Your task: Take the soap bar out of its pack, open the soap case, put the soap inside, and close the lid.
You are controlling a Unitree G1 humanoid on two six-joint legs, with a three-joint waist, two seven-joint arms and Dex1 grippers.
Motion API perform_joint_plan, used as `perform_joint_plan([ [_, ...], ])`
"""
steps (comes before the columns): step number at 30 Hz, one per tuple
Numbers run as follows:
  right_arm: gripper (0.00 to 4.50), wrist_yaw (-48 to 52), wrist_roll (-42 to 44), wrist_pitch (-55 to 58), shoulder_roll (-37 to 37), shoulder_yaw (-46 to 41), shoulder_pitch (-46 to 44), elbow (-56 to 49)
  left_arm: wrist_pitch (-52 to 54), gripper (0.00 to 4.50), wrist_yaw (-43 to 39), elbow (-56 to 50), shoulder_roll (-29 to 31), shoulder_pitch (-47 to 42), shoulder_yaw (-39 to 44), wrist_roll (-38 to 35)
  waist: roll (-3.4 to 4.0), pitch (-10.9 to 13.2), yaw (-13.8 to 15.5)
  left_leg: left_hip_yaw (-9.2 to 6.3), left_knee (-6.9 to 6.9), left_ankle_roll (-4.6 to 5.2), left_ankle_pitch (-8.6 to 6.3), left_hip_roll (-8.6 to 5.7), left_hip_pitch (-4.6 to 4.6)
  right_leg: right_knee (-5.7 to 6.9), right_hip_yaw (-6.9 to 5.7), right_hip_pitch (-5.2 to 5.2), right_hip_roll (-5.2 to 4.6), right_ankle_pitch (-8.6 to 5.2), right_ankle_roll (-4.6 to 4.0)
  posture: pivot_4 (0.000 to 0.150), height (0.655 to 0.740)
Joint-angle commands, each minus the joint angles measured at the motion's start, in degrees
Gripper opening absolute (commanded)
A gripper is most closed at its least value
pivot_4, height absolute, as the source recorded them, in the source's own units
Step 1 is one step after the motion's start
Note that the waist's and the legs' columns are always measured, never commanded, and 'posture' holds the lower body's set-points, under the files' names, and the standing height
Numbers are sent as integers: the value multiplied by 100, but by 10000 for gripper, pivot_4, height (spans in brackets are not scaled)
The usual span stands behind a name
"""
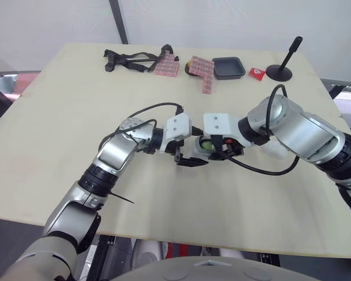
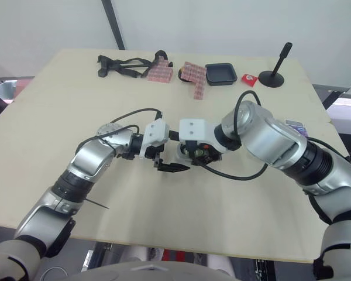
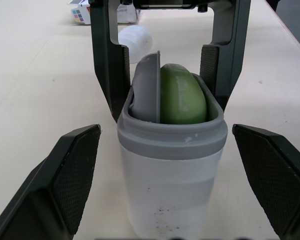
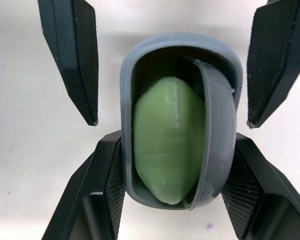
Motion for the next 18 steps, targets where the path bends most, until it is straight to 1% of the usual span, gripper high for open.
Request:
perform_joint_plan([
  [1, 21635, 42, -104, -103, -50, -156, -20, -80, -108, 44925, 31, -92, 5, -30, 122, -35, 0, 0, 0, 0, 0, 0, 0, 0, 0, 0, 0, 0, 0, 0, 0, 1500, 7400],
  [10, 21635, 49, -140, -135, -22, -169, 9, -52, -115, 44925, 7, -28, -8, -57, 102, -39, 0, 0, 0, 0, 1, 0, 0, 0, 0, 2, 0, 0, -1, 0, 0, 1500, 7400],
  [13, 21635, 47, -157, -129, -19, -175, 24, -53, -112, 36817, -18, -5, -2, -66, 103, -44, 0, 0, 0, 0, 2, 0, 0, 0, 0, 2, 1, 0, 0, 0, 0, 1500, 7400],
  [18, 21635, 43, -165, -111, -6, -189, 34, -64, -126, 20506, -13, 28, -24, -56, 85, -22, 0, 0, -1, 0, 2, 0, 0, 0, 1, 3, 1, 0, -2, 0, 0, 1500, 7400],
])
